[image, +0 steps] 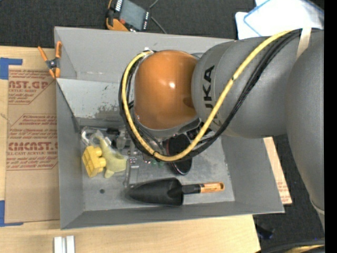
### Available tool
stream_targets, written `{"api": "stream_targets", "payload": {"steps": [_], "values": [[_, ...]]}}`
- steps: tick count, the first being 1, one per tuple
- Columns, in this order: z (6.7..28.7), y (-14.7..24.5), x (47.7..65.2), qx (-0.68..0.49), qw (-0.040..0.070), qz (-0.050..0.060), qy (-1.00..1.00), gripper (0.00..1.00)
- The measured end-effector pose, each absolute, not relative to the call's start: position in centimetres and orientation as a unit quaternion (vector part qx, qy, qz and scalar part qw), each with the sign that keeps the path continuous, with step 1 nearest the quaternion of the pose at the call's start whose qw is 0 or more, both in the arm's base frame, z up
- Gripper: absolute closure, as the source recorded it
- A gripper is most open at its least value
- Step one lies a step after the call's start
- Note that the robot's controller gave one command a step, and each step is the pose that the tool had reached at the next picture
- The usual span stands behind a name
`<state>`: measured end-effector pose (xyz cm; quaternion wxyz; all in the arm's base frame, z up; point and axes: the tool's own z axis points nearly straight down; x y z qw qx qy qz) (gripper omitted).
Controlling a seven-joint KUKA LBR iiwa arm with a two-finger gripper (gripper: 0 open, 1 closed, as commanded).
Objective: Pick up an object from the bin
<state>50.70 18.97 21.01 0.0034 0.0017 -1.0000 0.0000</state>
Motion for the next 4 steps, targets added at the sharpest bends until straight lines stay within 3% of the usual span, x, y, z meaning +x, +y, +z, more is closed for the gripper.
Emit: {"api": "stream_targets", "payload": {"steps": [1, 2, 3, 4], "values": [[21.5, 18.8, 50.9, 0.000, 0.000, -0.001, -1.000, 0.00], [9.0, 11.3, 49.1, 0.087, -0.001, -0.001, -0.996, 0.00], [15.2, 11.9, 49.3, 0.162, -0.005, -0.002, -0.987, 0.00], [10.0, 9.3, 48.1, 0.207, 0.000, -0.001, -0.978, 0.00]]}}
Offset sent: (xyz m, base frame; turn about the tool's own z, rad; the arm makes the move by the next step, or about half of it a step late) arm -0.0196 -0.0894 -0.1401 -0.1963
